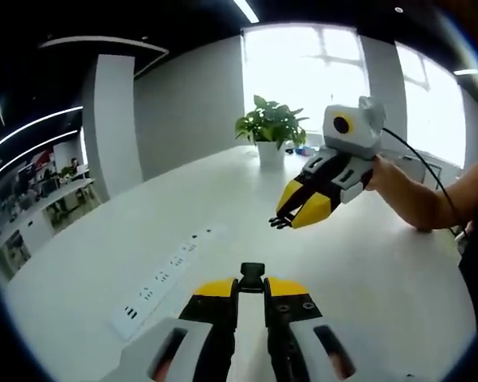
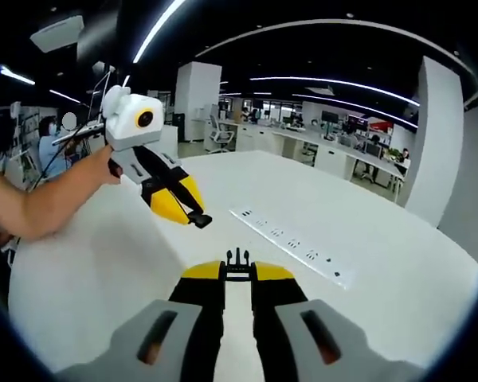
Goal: Snap the two parts of the plastic buckle together until the buckle closes and remains connected.
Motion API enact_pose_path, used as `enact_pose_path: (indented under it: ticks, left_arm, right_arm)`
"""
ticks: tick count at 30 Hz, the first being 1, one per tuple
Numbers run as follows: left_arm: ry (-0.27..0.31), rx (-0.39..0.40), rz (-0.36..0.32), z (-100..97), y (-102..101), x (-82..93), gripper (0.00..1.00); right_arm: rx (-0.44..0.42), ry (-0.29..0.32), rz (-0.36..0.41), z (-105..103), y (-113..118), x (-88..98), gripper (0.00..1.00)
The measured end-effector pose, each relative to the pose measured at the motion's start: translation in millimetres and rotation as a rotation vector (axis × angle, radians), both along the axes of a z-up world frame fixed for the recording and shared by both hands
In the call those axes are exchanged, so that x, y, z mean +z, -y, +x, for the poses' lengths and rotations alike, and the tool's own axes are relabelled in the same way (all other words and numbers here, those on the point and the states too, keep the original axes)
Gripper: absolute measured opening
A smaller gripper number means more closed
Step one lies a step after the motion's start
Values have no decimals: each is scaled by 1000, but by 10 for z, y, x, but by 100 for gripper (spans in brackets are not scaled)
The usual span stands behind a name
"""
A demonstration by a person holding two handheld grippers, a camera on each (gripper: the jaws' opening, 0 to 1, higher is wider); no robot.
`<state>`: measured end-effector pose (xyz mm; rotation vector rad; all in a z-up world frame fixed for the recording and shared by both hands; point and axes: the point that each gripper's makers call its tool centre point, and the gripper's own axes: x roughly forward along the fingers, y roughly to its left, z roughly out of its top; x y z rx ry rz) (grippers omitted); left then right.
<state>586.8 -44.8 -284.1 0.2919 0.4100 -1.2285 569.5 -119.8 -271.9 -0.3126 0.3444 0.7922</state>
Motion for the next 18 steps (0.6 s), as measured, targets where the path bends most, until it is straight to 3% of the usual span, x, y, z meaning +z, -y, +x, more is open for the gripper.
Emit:
enact_pose_path:
  ticks: [18]
  left_arm:
    - [-10,18,-20,-179,-38,-71,11]
  right_arm:
    - [-17,2,22,-156,-14,-37,11]
